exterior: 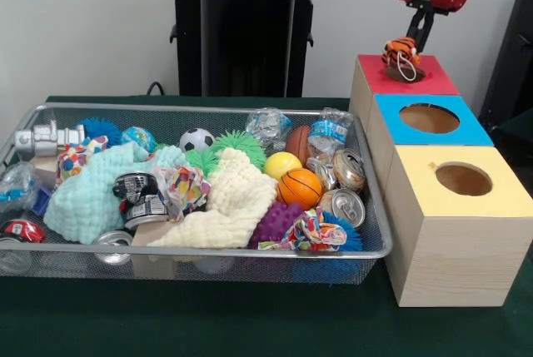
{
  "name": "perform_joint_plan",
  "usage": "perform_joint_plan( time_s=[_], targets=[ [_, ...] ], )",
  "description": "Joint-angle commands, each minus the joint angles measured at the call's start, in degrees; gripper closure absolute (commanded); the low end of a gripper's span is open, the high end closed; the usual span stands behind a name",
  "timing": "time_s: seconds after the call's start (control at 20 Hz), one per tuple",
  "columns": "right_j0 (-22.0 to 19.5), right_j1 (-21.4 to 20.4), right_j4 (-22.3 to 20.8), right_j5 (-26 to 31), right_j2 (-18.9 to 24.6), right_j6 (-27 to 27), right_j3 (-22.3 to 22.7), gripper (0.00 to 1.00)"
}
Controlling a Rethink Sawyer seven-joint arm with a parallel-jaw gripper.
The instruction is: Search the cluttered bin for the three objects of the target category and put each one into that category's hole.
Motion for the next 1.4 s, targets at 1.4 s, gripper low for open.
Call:
perform_joint_plan(
  time_s=[1.4],
  targets=[
    [-2.5,3.7,2.3,-13.3,11.6,21.2,5.2,1.00]
  ],
)
